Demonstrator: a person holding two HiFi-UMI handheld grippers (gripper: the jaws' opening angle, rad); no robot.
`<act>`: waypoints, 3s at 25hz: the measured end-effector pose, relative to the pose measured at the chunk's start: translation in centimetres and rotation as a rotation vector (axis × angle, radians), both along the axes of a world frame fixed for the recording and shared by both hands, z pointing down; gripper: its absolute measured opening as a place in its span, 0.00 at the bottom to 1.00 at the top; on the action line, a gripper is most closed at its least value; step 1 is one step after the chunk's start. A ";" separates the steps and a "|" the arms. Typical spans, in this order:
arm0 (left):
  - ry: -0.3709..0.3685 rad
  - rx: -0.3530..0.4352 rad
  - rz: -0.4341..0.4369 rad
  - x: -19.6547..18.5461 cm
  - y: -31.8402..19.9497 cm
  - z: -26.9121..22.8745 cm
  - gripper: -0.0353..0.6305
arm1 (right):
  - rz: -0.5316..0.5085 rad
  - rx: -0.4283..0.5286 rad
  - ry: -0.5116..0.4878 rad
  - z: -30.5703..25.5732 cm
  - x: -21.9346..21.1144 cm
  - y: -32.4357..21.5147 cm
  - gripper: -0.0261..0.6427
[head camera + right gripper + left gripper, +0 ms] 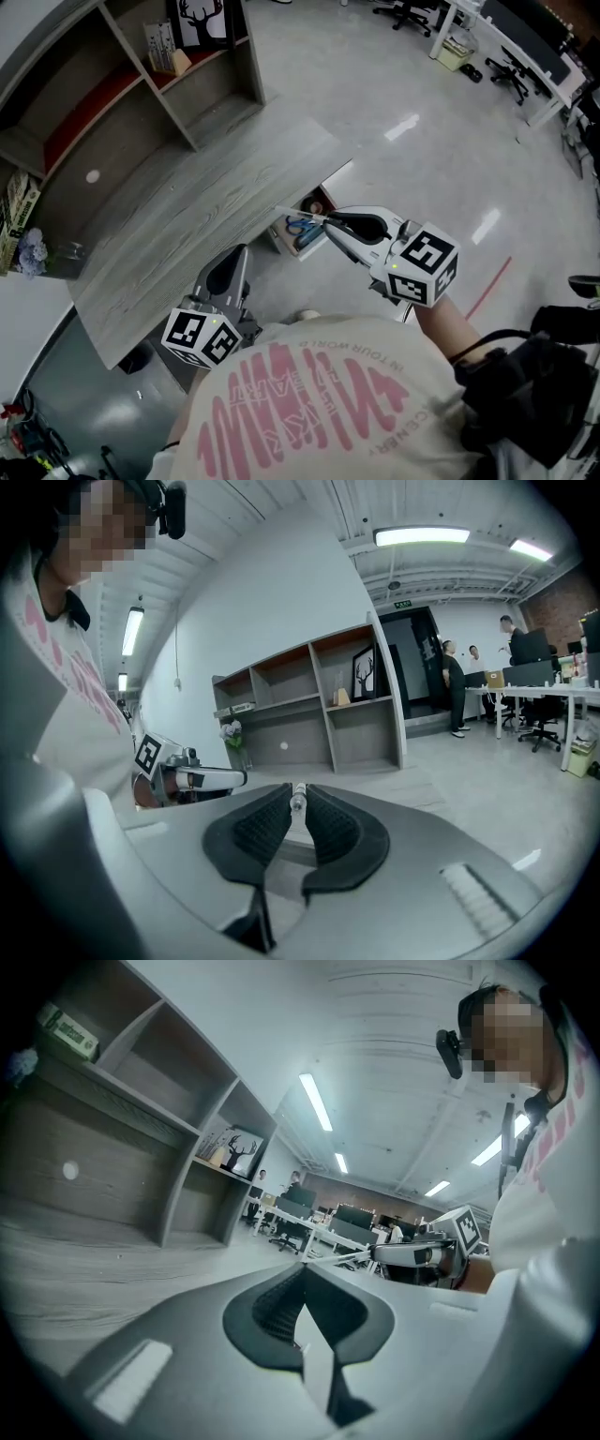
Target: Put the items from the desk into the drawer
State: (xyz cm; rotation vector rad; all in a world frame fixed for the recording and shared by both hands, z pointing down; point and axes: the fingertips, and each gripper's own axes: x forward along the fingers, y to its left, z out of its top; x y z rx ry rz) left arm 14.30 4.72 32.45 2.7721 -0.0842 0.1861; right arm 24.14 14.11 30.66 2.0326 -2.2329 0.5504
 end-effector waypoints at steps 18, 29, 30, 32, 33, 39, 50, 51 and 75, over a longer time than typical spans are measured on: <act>-0.118 -0.022 -0.021 2.6 -0.8 4.6 0.08 | 0.018 -0.110 -0.123 7.6 4.7 -0.7 0.11; -0.227 -0.101 0.047 6.0 -1.6 11.0 0.08 | 0.024 -0.228 -0.225 13.5 8.1 -2.7 0.11; -0.234 -0.109 0.047 6.3 -1.8 11.4 0.08 | 0.029 -0.243 -0.236 14.2 8.4 -2.6 0.11; -0.246 -0.122 0.050 7.0 -2.2 12.2 0.08 | 0.040 -0.273 -0.254 15.6 9.0 -2.4 0.11; -0.253 -0.126 0.054 7.4 -2.4 12.6 0.08 | 0.044 -0.286 -0.264 16.4 9.3 -2.3 0.11; -0.284 -0.149 0.069 9.5 -3.1 15.4 0.08 | 0.048 -0.361 -0.288 21.3 10.8 -2.6 0.11; -0.320 -0.177 0.077 10.4 -3.6 18.0 0.08 | -0.029 -0.483 -0.259 28.0 10.1 -5.2 0.11; -0.328 -0.152 0.084 10.4 -3.5 18.1 0.08 | -0.036 -0.494 -0.254 28.5 10.0 -5.4 0.11; -0.269 -0.192 0.212 11.2 -2.9 17.7 0.08 | -0.407 -0.861 0.257 35.7 7.2 -4.5 0.14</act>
